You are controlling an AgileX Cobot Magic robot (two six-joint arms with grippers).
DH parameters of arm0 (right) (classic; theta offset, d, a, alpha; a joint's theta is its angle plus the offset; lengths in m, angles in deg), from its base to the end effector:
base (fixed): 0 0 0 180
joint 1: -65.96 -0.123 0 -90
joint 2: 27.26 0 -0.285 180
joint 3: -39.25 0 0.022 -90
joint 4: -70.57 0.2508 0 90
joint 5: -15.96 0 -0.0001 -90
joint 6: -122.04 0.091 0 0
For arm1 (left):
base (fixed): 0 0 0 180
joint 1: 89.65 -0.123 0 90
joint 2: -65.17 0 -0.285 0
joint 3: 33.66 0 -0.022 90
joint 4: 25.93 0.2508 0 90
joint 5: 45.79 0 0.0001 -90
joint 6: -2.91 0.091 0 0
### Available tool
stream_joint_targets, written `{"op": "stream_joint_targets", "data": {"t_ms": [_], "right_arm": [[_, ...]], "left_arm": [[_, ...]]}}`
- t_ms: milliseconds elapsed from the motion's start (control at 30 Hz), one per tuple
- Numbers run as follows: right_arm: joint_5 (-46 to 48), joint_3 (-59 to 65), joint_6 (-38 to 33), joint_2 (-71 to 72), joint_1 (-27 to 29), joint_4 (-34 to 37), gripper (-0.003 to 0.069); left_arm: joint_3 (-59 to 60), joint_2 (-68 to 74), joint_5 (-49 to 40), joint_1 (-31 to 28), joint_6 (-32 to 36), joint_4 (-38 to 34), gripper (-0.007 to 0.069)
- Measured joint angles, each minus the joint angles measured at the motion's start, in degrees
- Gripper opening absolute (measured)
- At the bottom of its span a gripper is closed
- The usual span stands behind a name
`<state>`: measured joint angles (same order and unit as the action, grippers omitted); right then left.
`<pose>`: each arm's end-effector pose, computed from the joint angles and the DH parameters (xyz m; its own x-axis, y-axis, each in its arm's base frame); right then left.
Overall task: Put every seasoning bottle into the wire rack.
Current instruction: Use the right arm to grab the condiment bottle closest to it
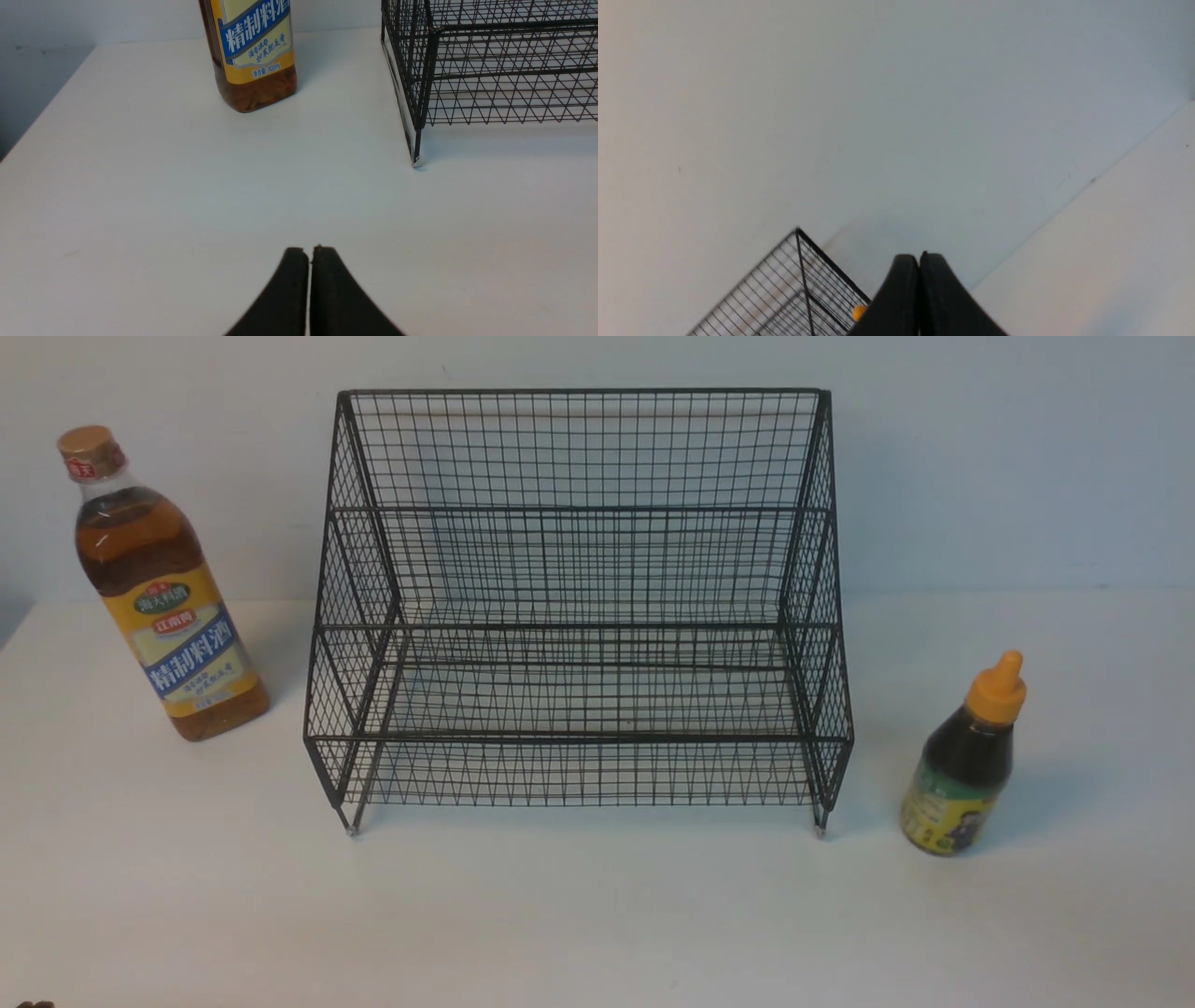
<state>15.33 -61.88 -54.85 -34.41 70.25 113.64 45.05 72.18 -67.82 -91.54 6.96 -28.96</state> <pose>0.0564 -0.0048 0.2048 0.1128 0.7150 -0.6899 0.0013 0.6942 0.7197 0.0523 -0.0001 0.1706 -0.3045 0.0116 -0.9525 -0.0075 0.9999 0.0146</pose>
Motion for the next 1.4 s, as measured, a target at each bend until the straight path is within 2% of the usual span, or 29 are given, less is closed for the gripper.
{"op": "stream_joint_targets", "data": {"t_ms": [200,367,433,467,500,533,667,767,900,1033,1067,1233,1267,1400], "right_arm": [[-2.27,0.00,-1.07,0.00,0.00,4.46,-0.0015],[-7.13,-0.66,-2.09,0.00,0.00,3.87,-0.0015],[-6.17,-2.58,-3.72,0.00,0.00,1.65,-0.0015],[-3.69,-6.32,-6.11,0.00,0.00,-3.23,-0.0015],[-3.30,-6.85,-6.42,-0.10,0.00,-3.23,-0.0015],[0.63,-11.99,-9.22,-1.80,0.00,-9.01,-0.0015],[8.24,-20.77,-12.99,-10.90,0.00,-18.65,-0.0015],[14.32,-27.12,-14.61,-22.25,0.00,-23.15,-0.0015],[16.69,-31.67,-14.97,-35.21,0.00,-24.75,-0.0015],[12.31,-33.43,-15.89,-44.63,-0.27,-25.09,-0.0015],[8.06,-33.44,-17.12,-48.87,-1.25,-25.14,-0.0015],[-1.75,-33.62,-19.79,-56.68,-7.57,-25.22,-0.0015],[-4.88,-33.73,-20.07,-59.36,-10.40,-25.26,-0.0015],[-9.43,-33.79,-20.20,-64.31,-15.01,-25.26,-0.0015]], "left_arm": [[0.00,0.00,0.00,0.00,0.00,0.00,-0.0005],[0.00,0.00,0.00,0.00,0.00,0.00,-0.0005],[0.00,0.00,0.00,0.00,0.00,0.00,-0.0005],[0.00,0.00,0.00,0.00,0.00,0.00,-0.0005],[0.00,0.00,0.00,0.00,0.00,0.00,-0.0005],[0.00,0.00,0.00,0.00,0.00,0.00,-0.0005],[0.00,0.00,0.00,0.00,0.00,0.00,-0.0005],[0.00,0.00,0.00,0.00,0.00,0.00,-0.0005],[0.00,0.00,0.00,0.00,0.00,0.00,-0.0005],[0.00,0.00,0.00,0.00,0.00,0.00,-0.0005],[0.00,0.00,0.00,0.00,0.00,0.00,-0.0005],[0.00,0.00,0.00,0.00,0.00,0.00,-0.0005],[0.00,0.00,0.00,0.00,0.00,0.00,-0.0005],[0.00,0.00,0.00,0.00,0.00,0.00,-0.0005]]}}
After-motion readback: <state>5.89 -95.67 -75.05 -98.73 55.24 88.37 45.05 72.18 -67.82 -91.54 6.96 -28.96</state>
